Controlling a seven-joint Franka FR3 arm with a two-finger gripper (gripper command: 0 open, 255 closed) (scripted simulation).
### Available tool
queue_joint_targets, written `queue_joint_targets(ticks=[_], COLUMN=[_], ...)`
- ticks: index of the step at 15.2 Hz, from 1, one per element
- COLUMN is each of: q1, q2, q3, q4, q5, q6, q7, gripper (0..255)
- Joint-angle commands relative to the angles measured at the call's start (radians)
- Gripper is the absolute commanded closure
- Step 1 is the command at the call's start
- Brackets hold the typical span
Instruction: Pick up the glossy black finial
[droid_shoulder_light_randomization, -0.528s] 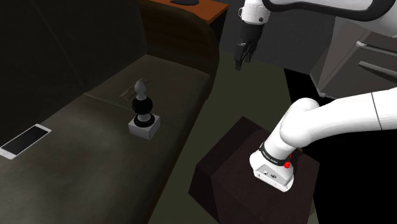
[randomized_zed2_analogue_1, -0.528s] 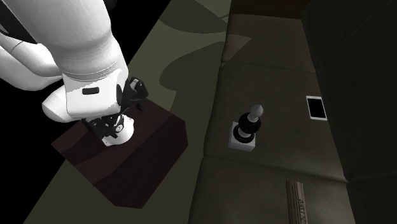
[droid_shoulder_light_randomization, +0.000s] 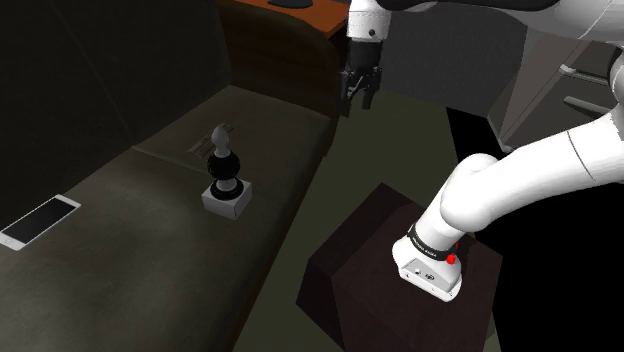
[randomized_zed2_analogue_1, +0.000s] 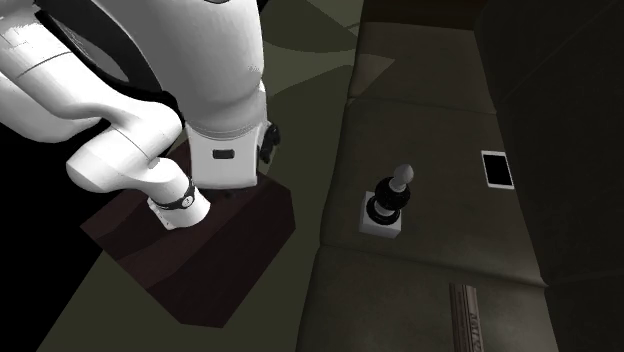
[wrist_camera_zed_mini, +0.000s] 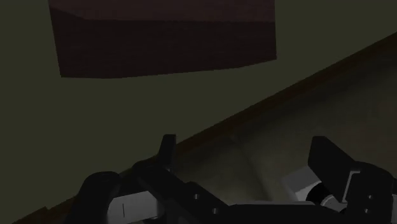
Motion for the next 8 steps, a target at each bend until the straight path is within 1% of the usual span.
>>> queue_joint_targets(ticks=[1, 8], q1=[0.003, 0.019], q2=[0.070, 0.316], q3=[0.016, 0.056], q4=[0.039, 0.197], q5=[0.055, 0.234], q6=[0.002, 0.020], q7=[0.065, 0.268], gripper=[0, 0])
